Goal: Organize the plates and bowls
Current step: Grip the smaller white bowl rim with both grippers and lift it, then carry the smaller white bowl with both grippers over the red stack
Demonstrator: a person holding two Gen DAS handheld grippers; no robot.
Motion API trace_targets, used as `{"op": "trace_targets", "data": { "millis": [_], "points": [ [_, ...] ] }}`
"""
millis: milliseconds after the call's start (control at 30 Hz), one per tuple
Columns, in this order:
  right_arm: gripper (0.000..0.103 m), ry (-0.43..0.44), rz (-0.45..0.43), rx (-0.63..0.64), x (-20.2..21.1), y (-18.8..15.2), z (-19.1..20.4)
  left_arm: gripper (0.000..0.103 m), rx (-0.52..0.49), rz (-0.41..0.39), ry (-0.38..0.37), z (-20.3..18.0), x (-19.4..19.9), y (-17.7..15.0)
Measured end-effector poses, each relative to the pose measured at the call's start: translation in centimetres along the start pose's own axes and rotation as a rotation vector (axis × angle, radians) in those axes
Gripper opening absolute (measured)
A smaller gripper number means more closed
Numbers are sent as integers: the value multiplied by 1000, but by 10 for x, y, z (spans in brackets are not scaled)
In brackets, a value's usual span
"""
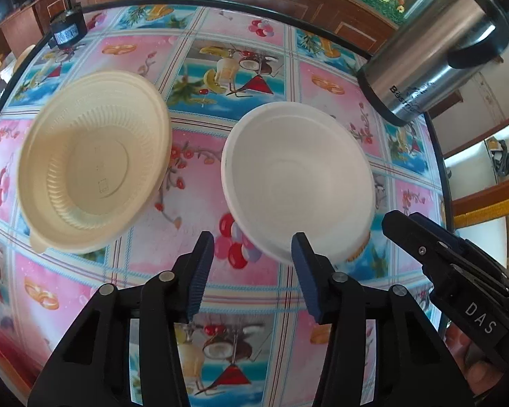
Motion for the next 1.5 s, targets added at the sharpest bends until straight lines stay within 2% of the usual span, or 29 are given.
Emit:
{"op": "trace_targets", "data": {
  "millis": [167, 233, 333, 367, 400, 600, 833, 1167, 1500],
  "points": [
    [39, 7, 40, -12, -25, 10, 3, 40, 16, 18, 8, 3, -15, 6],
    [36, 6, 55, -9, -35, 12, 4, 35, 21, 26, 11, 6, -20, 7],
    [20, 34, 87, -27, -46, 11, 5, 30, 27, 33, 4, 10, -24, 9],
    [12, 43, 94, -33, -48, 11, 4, 23, 23, 38, 3, 10, -26, 8],
    [12, 47, 97, -37, -48, 9, 4, 19, 19, 43, -1, 10, -27, 7],
    [11, 55, 118, -41, -37, -4, -1, 19, -17, 55, -17, 4, -18, -9],
    [12, 44, 118, -13, -19, -35, 2, 19, -55, 69, -12, 6, 4, -51],
    [12, 31, 78, 45, 16, -95, 38, 20, -44, 48, 13, 28, 43, -114],
    [12, 56, 74, 58, 40, -137, 65, 20, -47, 22, 38, 46, 78, -156]
  ]
}}
Point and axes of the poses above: each gripper's, at about its wrist camera, not at the fingertips, and x roughly against the way its jaws point, z to its left, y to its top, the point moved 2 cm from there along -x, roughly the way its jaws point, and after that the axes turned 12 degrees about -y, right-handed, at the moved point
